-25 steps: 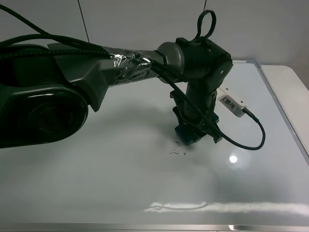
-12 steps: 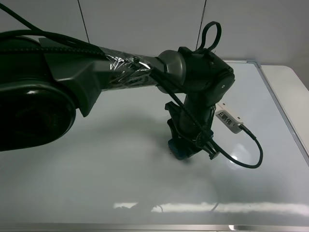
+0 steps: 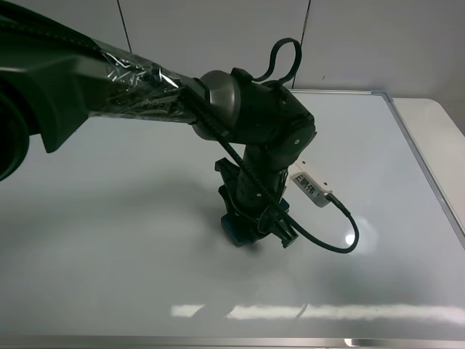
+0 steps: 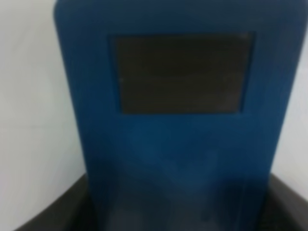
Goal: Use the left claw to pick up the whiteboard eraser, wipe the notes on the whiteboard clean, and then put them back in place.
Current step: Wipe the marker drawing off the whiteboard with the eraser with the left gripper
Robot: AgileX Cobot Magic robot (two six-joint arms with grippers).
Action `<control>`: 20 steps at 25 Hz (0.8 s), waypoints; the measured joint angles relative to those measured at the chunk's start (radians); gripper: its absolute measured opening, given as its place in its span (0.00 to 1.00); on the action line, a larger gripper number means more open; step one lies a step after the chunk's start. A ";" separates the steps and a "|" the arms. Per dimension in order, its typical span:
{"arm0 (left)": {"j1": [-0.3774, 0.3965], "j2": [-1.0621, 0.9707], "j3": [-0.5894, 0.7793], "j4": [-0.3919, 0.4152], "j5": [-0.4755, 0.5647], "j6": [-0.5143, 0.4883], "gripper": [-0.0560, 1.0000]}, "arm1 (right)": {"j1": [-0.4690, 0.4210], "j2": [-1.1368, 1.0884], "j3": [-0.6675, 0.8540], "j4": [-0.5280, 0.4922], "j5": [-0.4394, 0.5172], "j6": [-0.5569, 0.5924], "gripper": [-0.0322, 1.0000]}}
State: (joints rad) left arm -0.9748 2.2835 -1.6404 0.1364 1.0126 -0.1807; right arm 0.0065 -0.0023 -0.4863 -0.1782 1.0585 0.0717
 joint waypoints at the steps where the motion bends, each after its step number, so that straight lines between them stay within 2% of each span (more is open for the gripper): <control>1: 0.001 0.000 0.000 0.001 0.001 0.000 0.57 | 0.000 0.000 0.000 0.000 0.000 0.000 0.99; 9: 0.015 -0.013 -0.004 0.003 -0.042 0.017 0.57 | 0.000 0.000 0.000 0.000 0.000 0.000 0.99; 13: 0.086 -0.013 -0.004 0.009 -0.059 0.037 0.57 | 0.000 0.000 0.000 0.000 0.000 0.000 0.99; 17: 0.172 -0.015 -0.004 0.072 -0.034 0.041 0.57 | 0.000 0.000 0.000 0.000 0.000 0.000 0.99; 20: 0.190 -0.037 -0.004 0.098 -0.025 0.041 0.57 | 0.000 0.000 0.000 0.000 0.000 0.000 0.99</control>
State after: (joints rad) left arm -0.7846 2.2462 -1.6443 0.2347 0.9878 -0.1394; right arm 0.0065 -0.0023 -0.4863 -0.1782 1.0585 0.0717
